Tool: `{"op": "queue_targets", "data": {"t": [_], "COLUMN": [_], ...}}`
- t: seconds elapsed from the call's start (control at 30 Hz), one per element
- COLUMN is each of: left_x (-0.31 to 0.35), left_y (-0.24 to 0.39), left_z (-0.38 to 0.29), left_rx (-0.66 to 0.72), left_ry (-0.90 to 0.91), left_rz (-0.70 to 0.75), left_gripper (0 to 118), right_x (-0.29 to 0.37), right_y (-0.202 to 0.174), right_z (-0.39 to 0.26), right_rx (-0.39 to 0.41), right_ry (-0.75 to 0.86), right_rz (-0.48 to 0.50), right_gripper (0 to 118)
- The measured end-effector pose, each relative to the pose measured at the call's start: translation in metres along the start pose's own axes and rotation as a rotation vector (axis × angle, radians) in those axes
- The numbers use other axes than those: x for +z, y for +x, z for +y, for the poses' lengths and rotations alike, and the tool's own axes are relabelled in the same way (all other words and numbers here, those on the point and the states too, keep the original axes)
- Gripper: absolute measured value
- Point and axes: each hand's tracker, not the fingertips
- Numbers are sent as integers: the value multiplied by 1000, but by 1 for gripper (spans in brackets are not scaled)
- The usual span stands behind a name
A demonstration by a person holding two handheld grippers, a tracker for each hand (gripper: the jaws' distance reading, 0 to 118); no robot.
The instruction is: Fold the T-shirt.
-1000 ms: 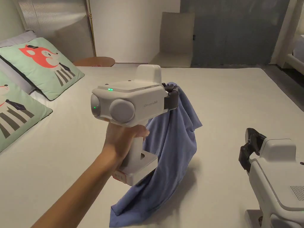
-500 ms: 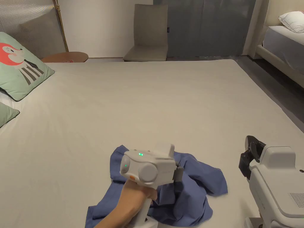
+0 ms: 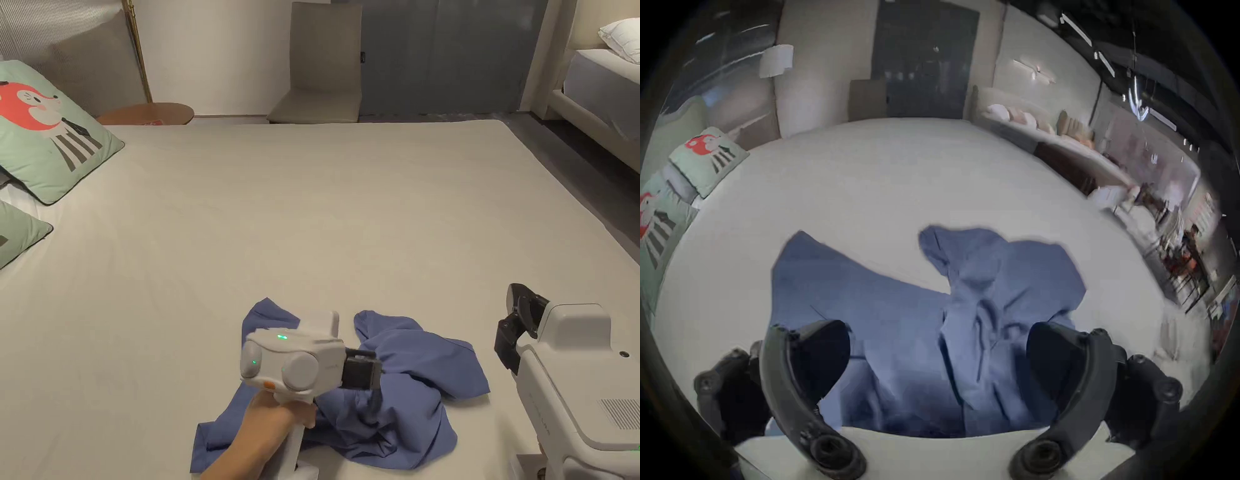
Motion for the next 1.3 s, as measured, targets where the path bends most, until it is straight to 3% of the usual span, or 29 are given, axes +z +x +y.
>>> {"op": "queue_targets", "data": {"t": [0.17, 0.3, 0.43, 0.5, 0.57, 0.6, 0.63, 0.67, 0.7, 0.93, 1.1, 1.3], "left_x": [71, 121, 148, 155, 157, 159, 158, 158, 156, 148, 126, 91], "left_y": [-12, -25, -40, -47, -54, -58, -62, -66, -70, -84, -99, -115], "left_z": [19, 20, 13, 7, 5, 3, 1, -1, -3, -6, -14, -59], "left_rx": [17, -5, -45, -49, -34, -33, -25, -20, -9, 4, 132, 198], "left_ry": [274, 504, 612, 634, 613, 605, 601, 592, 581, 490, 204, 21], "left_rz": [3, 82, 216, 270, 296, 295, 297, 297, 296, 294, 238, 191], "left_gripper": [109, 109, 104, 82, 76, 65, 44, 11, 0, 0, 0, 0], "right_x": [0, 2, 2, 1, 3, 2, 2, 0, -1, -3, -6, -11], "right_y": [-1, -7, -13, -16, -21, -22, -23, -23, -24, -25, -24, -19], "right_z": [3, 11, 16, 18, 22, 23, 23, 22, 22, 24, 18, 7], "right_rx": [-4, -1, 1, 1, 1, -2, -2, -3, -4, -6, -2, -10], "right_ry": [26, 46, 58, 62, 66, 67, 69, 69, 70, 71, 59, 32], "right_rz": [7, 18, 32, 38, 44, 48, 49, 51, 54, 63, 63, 63], "right_gripper": [1, 1, 1, 1, 1, 1, 1, 1, 1, 1, 1, 1]}}
